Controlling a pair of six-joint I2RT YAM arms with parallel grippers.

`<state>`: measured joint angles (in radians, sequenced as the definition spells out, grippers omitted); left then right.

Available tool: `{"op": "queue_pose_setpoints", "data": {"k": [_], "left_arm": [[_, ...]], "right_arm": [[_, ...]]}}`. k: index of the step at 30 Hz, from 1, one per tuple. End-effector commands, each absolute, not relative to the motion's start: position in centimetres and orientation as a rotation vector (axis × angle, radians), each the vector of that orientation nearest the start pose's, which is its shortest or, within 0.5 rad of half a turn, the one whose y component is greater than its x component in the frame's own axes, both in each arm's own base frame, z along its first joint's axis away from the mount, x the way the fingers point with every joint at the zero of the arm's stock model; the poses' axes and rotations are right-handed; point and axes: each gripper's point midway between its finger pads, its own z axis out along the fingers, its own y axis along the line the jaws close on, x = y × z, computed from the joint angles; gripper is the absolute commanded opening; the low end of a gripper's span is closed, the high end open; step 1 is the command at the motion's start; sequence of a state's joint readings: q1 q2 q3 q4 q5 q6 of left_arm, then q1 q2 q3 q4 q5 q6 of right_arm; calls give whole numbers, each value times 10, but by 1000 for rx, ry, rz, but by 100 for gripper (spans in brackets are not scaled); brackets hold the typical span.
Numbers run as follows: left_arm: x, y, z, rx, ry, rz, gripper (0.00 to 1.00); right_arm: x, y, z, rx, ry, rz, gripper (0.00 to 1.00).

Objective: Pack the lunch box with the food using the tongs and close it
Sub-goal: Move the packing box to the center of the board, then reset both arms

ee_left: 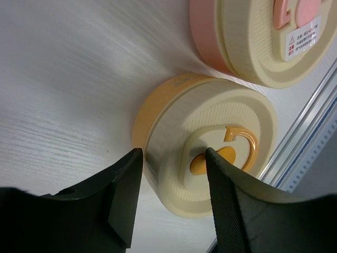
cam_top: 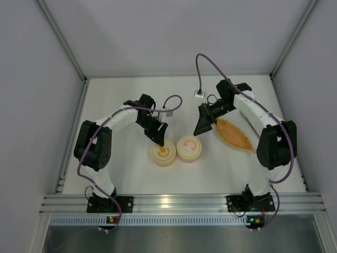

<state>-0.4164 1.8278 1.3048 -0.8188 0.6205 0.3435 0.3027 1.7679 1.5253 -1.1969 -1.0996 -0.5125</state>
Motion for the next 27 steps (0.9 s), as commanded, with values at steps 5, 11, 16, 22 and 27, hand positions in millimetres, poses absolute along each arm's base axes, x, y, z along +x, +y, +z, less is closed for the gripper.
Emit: {"op": "queue_pose_setpoints", "data": {"k": [5, 11, 16, 22, 27], "left_arm": [[298, -215, 109, 1102, 2461, -840, 69], [312, -202, 186, 993, 2312, -827, 89], [319, -168, 234, 780, 2257, -801, 98], [332, -91, 235, 439, 2300, -609, 98], [316, -43, 210, 272, 2362, -522, 98]], "right_arm": [[260, 227, 218, -1111, 2163, 1384, 99], [273, 206, 235, -1012, 2156, 1263, 99], [291, 166, 239, -852, 2169, 1078, 99], [306, 103, 221, -574, 2234, 769, 99], [292, 65, 187, -508, 2295, 516, 99]]}}
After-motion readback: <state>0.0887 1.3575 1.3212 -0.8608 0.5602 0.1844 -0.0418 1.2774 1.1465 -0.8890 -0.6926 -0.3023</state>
